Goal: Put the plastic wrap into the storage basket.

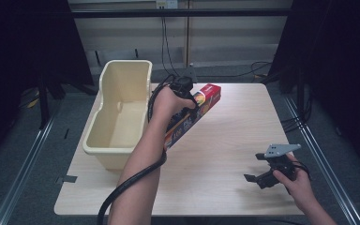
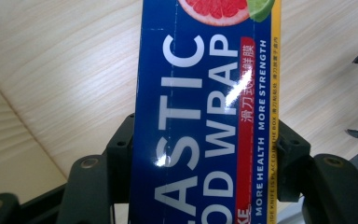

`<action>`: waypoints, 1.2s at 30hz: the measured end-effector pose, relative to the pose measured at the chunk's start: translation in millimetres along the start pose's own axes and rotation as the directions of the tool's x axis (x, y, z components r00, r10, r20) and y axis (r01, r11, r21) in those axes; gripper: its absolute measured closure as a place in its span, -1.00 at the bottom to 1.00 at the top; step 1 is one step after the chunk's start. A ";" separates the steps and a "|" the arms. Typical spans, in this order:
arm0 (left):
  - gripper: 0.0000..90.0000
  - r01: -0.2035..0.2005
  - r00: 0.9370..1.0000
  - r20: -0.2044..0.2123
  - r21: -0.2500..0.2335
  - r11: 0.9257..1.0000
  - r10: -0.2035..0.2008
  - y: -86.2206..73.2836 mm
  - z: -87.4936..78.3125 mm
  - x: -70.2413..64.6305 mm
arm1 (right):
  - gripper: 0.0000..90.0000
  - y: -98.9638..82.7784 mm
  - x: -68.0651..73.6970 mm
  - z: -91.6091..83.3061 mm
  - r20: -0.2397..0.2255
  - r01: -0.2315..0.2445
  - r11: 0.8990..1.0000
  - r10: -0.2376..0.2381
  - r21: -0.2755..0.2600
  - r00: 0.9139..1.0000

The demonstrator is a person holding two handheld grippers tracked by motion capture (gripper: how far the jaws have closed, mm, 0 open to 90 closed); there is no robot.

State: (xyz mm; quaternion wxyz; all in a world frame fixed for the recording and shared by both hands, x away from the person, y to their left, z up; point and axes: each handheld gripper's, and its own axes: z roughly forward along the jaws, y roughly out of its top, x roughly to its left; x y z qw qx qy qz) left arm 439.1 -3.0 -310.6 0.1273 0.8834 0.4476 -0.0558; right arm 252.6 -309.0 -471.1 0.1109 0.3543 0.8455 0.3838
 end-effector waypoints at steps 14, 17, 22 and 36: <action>-0.09 0.060 0.998 -0.008 -0.033 0.998 -0.060 -5.0 -20.2 9.0 | -0.94 -0.1 0.5 -0.1 0.006 -0.003 1.000 0.003 0.002 1.000; -0.09 0.065 0.998 -0.010 -0.037 0.997 -0.066 -7.0 -26.4 11.8 | -0.94 0.0 1.1 -0.1 0.008 -0.001 1.000 0.001 0.007 1.000; -0.09 0.097 0.995 -0.016 -0.047 0.994 -0.098 -11.1 -38.6 16.4 | -0.94 -0.1 0.8 0.2 0.009 -0.003 1.000 0.003 0.007 1.000; -0.09 0.150 0.987 -0.046 -0.065 0.987 -0.153 -19.3 -64.3 28.1 | -0.94 0.4 1.7 1.6 0.010 -0.002 1.000 0.002 0.008 1.000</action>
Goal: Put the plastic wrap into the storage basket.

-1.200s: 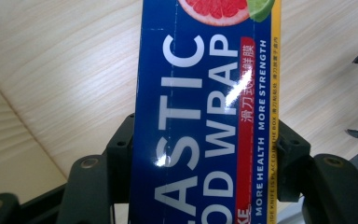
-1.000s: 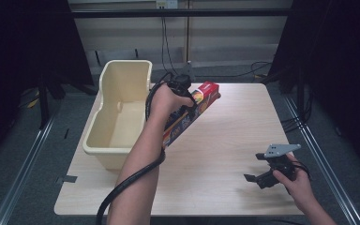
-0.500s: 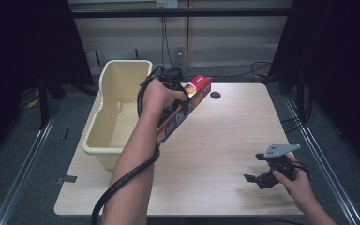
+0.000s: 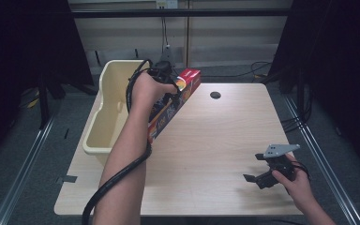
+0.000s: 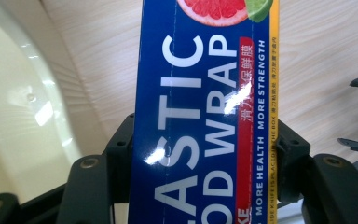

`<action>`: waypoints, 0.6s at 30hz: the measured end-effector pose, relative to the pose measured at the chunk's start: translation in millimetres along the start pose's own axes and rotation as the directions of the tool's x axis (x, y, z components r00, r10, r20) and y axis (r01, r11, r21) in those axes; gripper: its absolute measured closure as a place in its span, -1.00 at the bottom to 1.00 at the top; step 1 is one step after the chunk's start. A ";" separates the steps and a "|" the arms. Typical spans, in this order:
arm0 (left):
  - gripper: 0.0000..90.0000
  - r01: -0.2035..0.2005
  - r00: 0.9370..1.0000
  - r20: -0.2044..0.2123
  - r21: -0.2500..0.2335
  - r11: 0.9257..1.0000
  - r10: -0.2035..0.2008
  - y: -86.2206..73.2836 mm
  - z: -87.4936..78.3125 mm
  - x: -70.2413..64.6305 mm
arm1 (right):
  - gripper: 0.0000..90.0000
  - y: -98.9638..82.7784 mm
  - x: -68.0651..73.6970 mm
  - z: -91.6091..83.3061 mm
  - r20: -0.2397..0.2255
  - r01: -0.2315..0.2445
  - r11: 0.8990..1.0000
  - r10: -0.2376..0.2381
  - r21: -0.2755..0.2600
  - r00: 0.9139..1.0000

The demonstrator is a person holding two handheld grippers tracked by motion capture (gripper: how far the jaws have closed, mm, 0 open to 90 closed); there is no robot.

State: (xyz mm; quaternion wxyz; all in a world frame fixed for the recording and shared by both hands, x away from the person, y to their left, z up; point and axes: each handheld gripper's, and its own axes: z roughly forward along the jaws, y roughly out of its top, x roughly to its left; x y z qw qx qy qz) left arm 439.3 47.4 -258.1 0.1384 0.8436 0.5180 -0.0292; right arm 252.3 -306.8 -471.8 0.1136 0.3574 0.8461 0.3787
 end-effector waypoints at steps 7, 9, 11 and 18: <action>-0.09 0.021 1.000 -0.006 -0.015 1.000 -0.021 0.0 -12.9 2.0 | -0.94 0.0 0.3 0.2 -0.002 0.002 1.000 -0.002 0.005 1.000; -0.09 0.027 1.000 0.001 -0.021 0.999 -0.027 -0.2 -15.5 3.5 | -0.94 0.0 0.7 0.6 -0.008 0.000 1.000 0.000 0.004 1.000; -0.09 0.031 1.000 -0.005 -0.019 0.999 -0.031 -0.7 -18.2 5.0 | -0.94 0.0 1.0 0.7 -0.008 0.003 1.000 -0.003 0.008 1.000; -0.09 0.042 0.999 -0.018 -0.027 0.999 -0.042 -3.2 -29.0 12.0 | -0.94 -0.1 0.9 1.3 -0.011 0.007 1.000 -0.007 0.011 1.000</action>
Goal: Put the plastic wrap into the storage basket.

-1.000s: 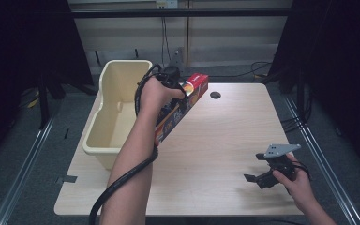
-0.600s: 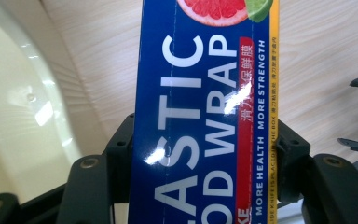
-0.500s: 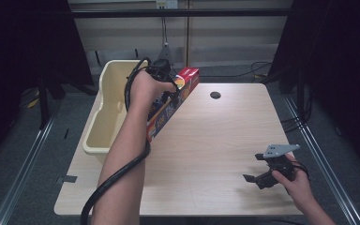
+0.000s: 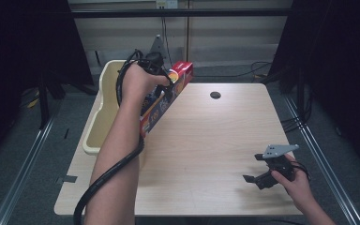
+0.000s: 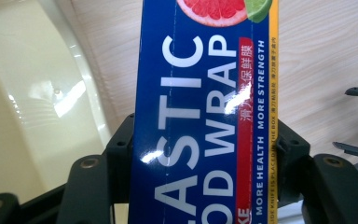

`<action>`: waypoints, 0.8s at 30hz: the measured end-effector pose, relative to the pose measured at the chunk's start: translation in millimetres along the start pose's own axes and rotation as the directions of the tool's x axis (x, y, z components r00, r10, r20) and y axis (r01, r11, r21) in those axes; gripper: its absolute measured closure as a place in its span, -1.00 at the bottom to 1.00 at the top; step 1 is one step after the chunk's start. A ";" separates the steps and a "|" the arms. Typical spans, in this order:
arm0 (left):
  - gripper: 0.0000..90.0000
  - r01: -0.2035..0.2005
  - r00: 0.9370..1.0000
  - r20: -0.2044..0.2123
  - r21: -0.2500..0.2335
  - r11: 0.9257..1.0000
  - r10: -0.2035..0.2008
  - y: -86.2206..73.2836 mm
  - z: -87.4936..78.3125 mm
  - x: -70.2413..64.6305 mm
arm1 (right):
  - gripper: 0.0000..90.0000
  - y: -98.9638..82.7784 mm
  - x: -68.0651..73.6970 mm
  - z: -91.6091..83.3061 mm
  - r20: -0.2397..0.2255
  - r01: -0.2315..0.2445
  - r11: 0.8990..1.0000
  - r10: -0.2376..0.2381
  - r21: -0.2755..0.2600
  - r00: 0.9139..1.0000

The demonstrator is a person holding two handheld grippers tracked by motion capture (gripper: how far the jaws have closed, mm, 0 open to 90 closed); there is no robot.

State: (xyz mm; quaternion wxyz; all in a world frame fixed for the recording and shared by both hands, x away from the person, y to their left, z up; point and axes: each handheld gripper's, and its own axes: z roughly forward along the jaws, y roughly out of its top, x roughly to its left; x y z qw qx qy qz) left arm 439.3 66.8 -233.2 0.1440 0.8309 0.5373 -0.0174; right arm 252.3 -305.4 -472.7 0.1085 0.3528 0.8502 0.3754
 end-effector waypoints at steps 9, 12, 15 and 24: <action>-0.09 0.038 0.999 -0.020 -0.014 0.999 -0.038 -6.8 -11.8 14.5 | -0.94 0.0 -0.1 0.5 -0.006 0.001 1.000 -0.001 0.001 1.000; -0.09 0.064 0.998 -0.024 -0.023 0.998 -0.064 -9.9 -16.5 19.4 | -0.94 -0.1 -0.9 0.0 -0.003 -0.005 1.000 0.005 -0.002 1.000; -0.09 0.083 0.996 -0.031 -0.030 0.996 -0.084 -12.4 -20.3 23.1 | -0.94 0.1 -0.7 -0.1 -0.002 -0.006 1.000 0.006 0.000 1.000; -0.09 0.109 0.993 -0.043 -0.047 0.993 -0.111 -20.7 -28.6 38.4 | -0.94 0.4 -0.2 0.7 -0.007 0.000 1.000 0.000 -0.001 1.000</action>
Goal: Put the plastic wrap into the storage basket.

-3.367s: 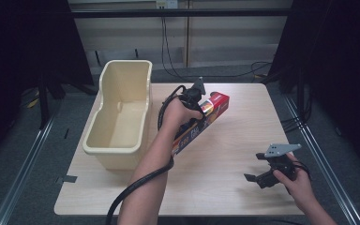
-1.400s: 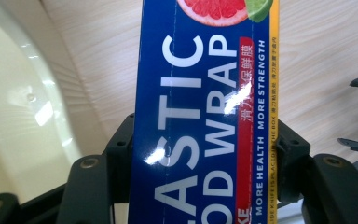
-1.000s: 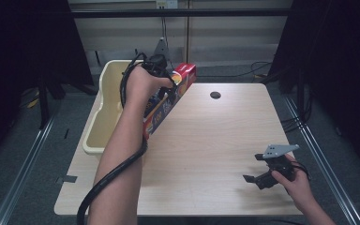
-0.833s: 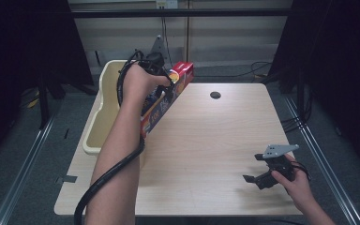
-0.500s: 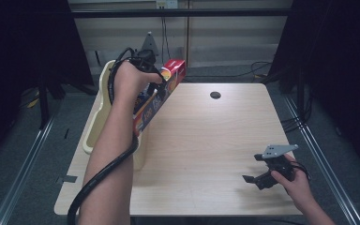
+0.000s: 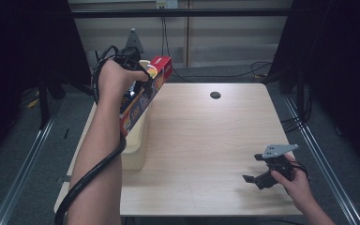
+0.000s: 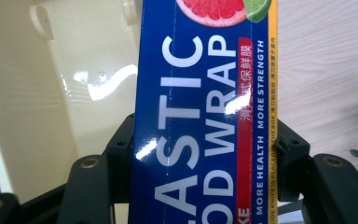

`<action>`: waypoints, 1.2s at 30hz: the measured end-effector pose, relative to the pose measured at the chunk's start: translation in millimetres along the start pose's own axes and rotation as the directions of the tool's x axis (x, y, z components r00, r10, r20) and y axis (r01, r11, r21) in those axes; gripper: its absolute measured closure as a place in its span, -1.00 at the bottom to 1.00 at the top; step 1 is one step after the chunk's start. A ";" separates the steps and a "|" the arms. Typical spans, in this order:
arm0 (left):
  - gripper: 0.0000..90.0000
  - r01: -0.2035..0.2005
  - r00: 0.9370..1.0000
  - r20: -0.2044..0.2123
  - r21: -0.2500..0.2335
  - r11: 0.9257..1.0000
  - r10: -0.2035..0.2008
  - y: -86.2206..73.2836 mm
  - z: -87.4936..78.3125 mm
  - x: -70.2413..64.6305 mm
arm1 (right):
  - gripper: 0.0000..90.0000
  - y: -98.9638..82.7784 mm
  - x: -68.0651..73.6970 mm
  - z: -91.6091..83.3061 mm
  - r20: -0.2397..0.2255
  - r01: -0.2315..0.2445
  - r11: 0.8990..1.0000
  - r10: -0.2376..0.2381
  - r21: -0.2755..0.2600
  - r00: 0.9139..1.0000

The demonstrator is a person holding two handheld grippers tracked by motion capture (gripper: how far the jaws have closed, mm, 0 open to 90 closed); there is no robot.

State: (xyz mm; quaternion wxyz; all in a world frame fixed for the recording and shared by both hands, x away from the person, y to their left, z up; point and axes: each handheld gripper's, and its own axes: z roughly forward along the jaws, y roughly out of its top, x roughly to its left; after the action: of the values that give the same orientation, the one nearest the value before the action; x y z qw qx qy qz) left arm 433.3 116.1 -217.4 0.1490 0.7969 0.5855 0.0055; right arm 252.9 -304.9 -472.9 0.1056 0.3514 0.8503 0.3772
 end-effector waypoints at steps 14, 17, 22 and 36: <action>-0.09 0.041 0.999 -0.031 -0.009 0.999 -0.041 -11.3 -5.4 25.1 | -0.94 0.1 0.4 0.0 -0.001 -0.006 1.000 0.006 0.003 1.000; -0.09 0.061 0.997 -0.045 -0.017 0.998 -0.061 -13.3 -5.0 30.4 | -0.94 0.3 0.6 0.0 0.000 -0.004 1.000 0.004 0.004 1.000; -0.09 0.090 0.995 -0.044 -0.040 0.995 -0.091 -17.0 -5.5 39.1 | -0.94 0.2 0.5 -0.5 0.001 -0.004 1.000 0.004 0.002 1.000; -0.09 0.123 0.989 -0.072 -0.056 0.991 -0.127 -22.5 -8.6 50.7 | -0.94 0.3 0.7 -0.6 -0.001 -0.002 1.000 0.002 0.002 1.000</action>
State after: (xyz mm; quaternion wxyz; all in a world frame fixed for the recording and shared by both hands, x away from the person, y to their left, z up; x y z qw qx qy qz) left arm 426.8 171.6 -223.1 0.1471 0.7537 0.6392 0.0411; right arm 252.3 -304.7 -472.2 0.1045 0.3521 0.8504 0.3767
